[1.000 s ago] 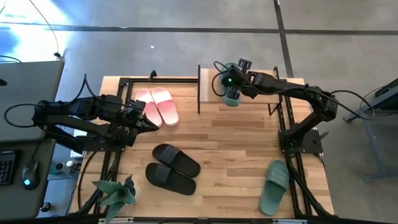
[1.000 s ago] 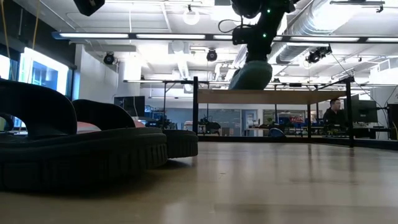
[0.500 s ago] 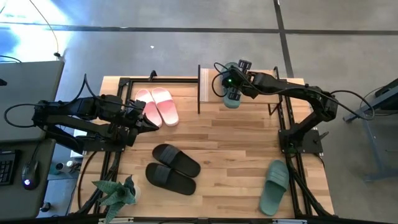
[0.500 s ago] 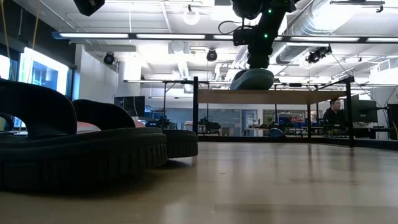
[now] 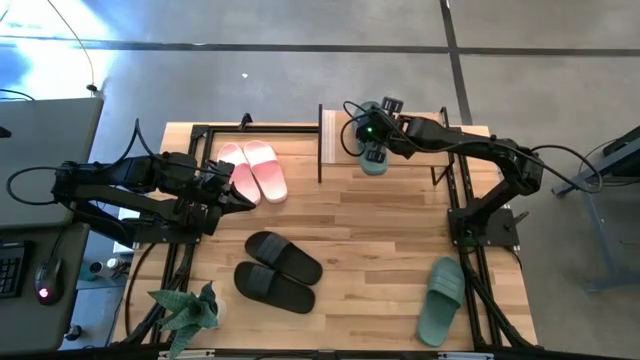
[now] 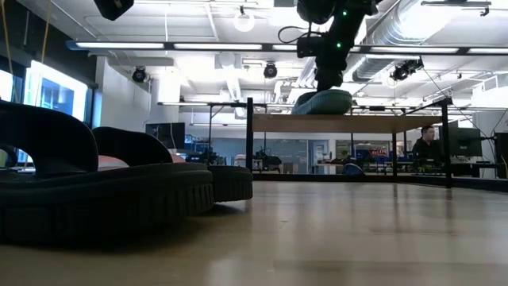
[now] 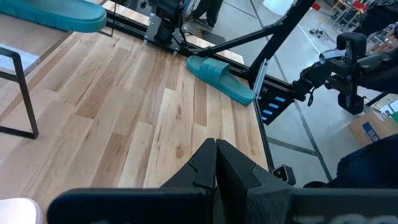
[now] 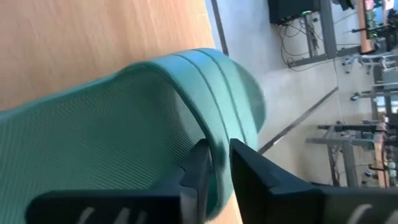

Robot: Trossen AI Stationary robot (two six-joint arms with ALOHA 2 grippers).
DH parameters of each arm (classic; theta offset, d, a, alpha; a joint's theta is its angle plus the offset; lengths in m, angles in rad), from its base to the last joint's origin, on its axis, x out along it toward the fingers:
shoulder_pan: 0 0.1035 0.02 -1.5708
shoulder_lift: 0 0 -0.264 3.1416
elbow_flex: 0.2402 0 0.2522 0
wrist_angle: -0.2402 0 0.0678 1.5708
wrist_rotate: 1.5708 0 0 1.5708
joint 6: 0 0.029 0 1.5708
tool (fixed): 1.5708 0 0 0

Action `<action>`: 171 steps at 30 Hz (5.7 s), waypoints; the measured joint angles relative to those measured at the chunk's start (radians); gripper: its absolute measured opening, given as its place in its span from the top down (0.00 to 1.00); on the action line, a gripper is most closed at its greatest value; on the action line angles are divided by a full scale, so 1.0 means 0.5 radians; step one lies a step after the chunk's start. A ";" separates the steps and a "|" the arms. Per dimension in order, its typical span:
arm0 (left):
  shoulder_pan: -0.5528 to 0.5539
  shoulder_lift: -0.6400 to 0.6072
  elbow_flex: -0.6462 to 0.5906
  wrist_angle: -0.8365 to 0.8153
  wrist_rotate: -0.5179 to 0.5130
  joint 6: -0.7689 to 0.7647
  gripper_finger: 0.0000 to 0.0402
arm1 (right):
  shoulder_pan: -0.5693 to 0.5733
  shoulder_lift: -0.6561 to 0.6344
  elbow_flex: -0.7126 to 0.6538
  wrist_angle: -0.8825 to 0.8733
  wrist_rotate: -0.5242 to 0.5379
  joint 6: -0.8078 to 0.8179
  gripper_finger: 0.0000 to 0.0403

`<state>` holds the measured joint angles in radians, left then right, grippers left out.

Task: Pick and place slides into the shelf
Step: Put the left green slide on to the shelf, then put the green slide on to the shelf

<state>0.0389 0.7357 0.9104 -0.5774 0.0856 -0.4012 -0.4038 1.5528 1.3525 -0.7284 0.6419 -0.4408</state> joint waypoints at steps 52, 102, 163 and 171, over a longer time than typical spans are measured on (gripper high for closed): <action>0.000 0.000 0.000 0.000 0.000 0.000 1.00 | -0.042 -0.008 0.001 0.009 -0.350 0.135 0.81; 0.000 0.000 0.000 0.000 0.000 0.000 1.00 | 2.300 -0.401 0.277 -1.695 -1.412 4.021 0.79; 0.000 0.000 0.000 0.000 0.000 0.000 1.00 | 2.968 0.978 0.275 -1.684 -1.402 4.295 0.58; 0.000 0.000 0.000 0.001 0.000 0.000 1.00 | 2.981 1.180 0.275 -1.692 -1.389 4.244 0.58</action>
<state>0.0388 0.7357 0.9104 -0.5771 0.0856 -0.4014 1.0869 2.1430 1.4902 -1.5742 -0.0525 1.6810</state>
